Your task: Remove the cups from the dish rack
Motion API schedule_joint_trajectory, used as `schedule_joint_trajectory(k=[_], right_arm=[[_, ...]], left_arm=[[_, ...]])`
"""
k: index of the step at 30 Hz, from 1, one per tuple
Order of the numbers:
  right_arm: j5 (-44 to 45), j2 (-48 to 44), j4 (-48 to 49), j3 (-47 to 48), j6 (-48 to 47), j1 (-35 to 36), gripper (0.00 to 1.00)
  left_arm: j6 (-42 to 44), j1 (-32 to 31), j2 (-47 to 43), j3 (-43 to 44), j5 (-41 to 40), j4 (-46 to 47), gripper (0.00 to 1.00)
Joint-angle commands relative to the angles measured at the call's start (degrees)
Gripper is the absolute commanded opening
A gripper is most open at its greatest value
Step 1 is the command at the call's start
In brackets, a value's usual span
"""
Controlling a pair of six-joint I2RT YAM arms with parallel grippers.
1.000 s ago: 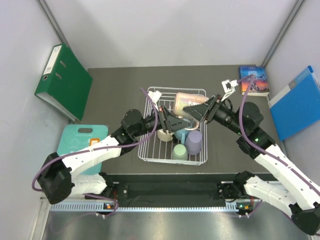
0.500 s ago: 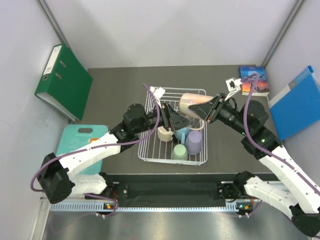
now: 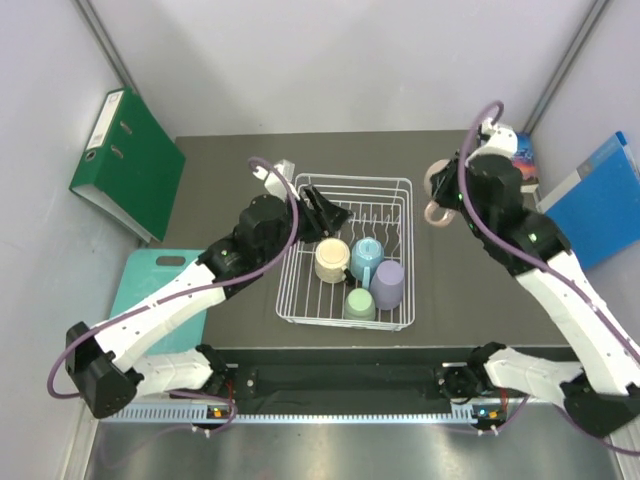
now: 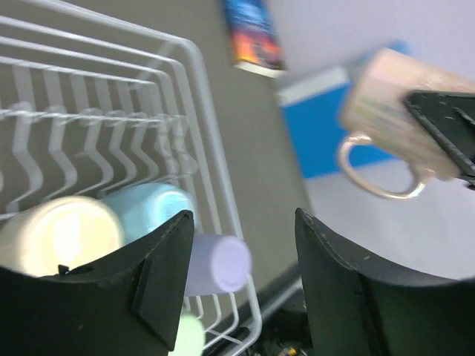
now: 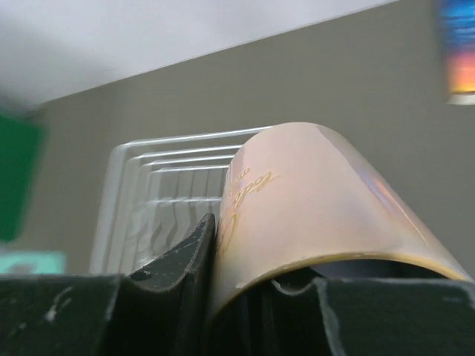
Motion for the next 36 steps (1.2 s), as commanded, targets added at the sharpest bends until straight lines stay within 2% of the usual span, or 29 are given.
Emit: schedule_joint_trajectory(k=[1,5,10,14,20,26,31,36], right_arm=[[22.67,7.16,-5.06,7.35,-4.6,-4.08,0.0],[21.29,15.94,-7.79,8.76,-0.84,-8.9,0.0],[13.47,22.64,-8.24,4.81,6.28,-22.25,0.0],[9.51,28.87,-7.09,5.15,7.09,-31.39,0.0],[7.05,37.84,-7.8,11.57,5.24,-34.84,0.0],[6.0,40.93,-2.72,7.89,6.56,-36.86,0.0],[-2.26,40.22,5.73,-0.28,9.11,-40.9,0.0],[-1.23,43.47,3.11,3.22,8.5,-41.52,0.0]], left_arm=[[-2.23,0.27,3.49,7.62,-15.0,-19.7,0.59],[-2.49,0.27,7.62,12.45,-17.81,-28.4,0.56],[-3.11,0.27,11.41,16.33,-24.32,-38.51,0.57],[-1.62,0.27,10.79,15.45,-25.64,-38.27,0.58],[0.41,0.27,10.88,13.78,-23.62,-36.25,0.58],[1.64,0.27,12.46,13.26,-23.36,-36.6,0.58],[2.34,0.27,12.2,12.29,-23.01,-36.07,0.58],[1.9,0.27,12.55,11.67,-22.74,-36.07,0.58]])
